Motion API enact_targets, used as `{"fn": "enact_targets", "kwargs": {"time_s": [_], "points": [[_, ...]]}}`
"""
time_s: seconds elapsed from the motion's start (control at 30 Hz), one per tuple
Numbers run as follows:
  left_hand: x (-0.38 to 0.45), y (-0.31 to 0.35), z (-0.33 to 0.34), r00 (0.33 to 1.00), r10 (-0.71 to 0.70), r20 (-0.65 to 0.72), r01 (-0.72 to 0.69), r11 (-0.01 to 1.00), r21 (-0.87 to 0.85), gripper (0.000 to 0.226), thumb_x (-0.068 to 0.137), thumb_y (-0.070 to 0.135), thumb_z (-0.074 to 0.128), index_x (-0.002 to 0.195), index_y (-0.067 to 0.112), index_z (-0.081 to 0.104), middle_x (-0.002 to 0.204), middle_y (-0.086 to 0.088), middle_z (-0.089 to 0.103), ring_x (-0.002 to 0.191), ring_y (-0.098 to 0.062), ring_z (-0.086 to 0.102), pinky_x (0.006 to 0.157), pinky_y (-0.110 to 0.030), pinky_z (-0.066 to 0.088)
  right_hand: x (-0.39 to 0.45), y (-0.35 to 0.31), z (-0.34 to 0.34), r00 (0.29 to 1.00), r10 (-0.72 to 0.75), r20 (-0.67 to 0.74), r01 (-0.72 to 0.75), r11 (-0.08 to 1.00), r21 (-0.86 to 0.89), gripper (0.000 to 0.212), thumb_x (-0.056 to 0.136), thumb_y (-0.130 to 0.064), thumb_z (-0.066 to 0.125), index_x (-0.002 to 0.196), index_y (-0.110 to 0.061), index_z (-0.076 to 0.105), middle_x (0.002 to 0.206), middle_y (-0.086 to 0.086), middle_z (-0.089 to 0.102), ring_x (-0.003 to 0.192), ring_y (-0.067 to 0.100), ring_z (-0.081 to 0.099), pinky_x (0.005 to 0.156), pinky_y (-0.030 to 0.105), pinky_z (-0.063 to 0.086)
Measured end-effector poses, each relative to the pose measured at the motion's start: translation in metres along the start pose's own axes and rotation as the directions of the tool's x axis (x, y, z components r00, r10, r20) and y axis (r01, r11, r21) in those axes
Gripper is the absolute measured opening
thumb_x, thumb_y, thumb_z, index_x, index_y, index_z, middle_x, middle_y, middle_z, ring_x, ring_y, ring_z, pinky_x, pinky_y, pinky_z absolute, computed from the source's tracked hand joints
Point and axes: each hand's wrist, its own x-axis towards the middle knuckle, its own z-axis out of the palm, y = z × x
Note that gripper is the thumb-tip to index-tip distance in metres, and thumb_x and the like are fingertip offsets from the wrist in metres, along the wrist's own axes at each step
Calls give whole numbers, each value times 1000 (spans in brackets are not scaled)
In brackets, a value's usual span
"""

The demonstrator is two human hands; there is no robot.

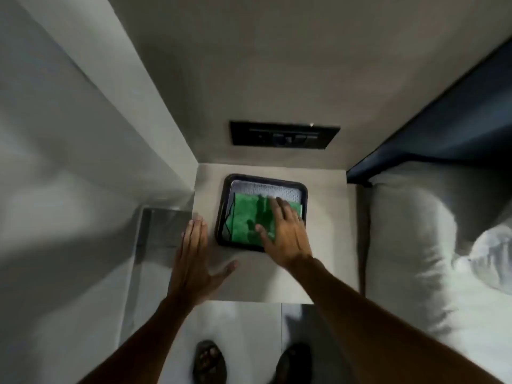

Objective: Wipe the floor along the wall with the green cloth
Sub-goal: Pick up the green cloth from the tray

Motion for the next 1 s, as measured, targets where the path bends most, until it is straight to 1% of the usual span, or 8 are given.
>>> {"fn": "enact_targets", "kwargs": {"time_s": [0.1, 0.2, 0.3, 0.4, 0.53, 0.7, 0.9, 1.0], "points": [[13, -23, 27, 999, 33, -36, -30, 998, 62, 126, 94, 86, 57, 172, -9, 28, 183, -28, 26, 172, -43, 26, 137, -61, 32, 37, 14, 10, 1000, -27, -1, 27, 996, -90, 92, 108, -60, 54, 175, -20, 6, 185, 9, 10, 171, 31, 8, 139, 49, 5], [13, -39, 50, 999, 44, 18, -46, 993, 110, 133, 92, 92, 56, 175, -5, 19, 186, -24, 17, 176, -37, 15, 142, -54, 21, 54, 24, 15, 994, -45, 102, 59, 988, -142, 105, 99, -67, 64, 175, -23, 7, 182, 9, 17, 168, 33, 16, 138, 55, -2], [7, -46, 67, 997, 75, 6, -75, 984, 163, 137, 90, 93, 59, 177, -2, 13, 189, -20, 8, 178, -32, 7, 145, -46, 8, 57, 31, 21, 995, -64, 79, 77, 982, -172, 107, 90, -71, 73, 171, -25, 21, 161, 11, 41, 152, 36, 37, 136, 56, 14], [8, -47, 73, 999, 46, -23, -41, 983, 180, 136, 91, 93, 56, 178, 0, 9, 190, -18, 6, 178, -30, 5, 145, -41, 2, 64, 30, 20, 995, -55, 77, 67, 983, -169, 100, 85, -70, 80, 164, -27, 37, 150, 9, 49, 141, 33, 44, 126, 51, 33], [6, -48, 74, 996, 69, -52, -59, 984, 170, 132, 94, 91, 55, 179, 1, 8, 190, -18, 6, 178, -29, 5, 145, -43, 6, 75, 24, 12, 984, -17, 177, 41, 991, -131, 90, 82, -63, 87, 155, -23, 52, 141, 5, 53, 137, 30, 46, 120, 47, 44], [5, -48, 74, 995, 79, -63, -68, 984, 166, 130, 95, 89, 55, 178, 1, 10, 190, -17, 6, 178, -29, 5, 145, -46, 9, 77, 17, 6, 967, 2, 254, 26, 994, -108, 94, 84, -50, 92, 160, -16, 48, 133, 2, 49, 125, 25, 48, 119, 42, 45], [5, -49, 76, 992, 89, -85, -77, 987, 138, 129, 95, 87, 59, 179, 2, 11, 190, -14, 4, 178, -29, 5, 144, -52, 18, 81, 10, 5, 954, 44, 298, -30, 998, -51, 91, 81, -27, 98, 153, -22, 42, 95, -7, 58, 99, 27, 67, 79, 31, 49], [5, -50, 76, 989, 105, -106, -89, 986, 140, 126, 95, 86, 59, 177, -1, 16, 190, -17, 9, 178, -30, 8, 144, -53, 18, 83, 6, 5, 935, 110, 336, -94, 994, -62, 86, 78, -30, 99, 148, -20, 51, 95, -6, 60, 104, 28, 68, 92, 36, 57]]}}
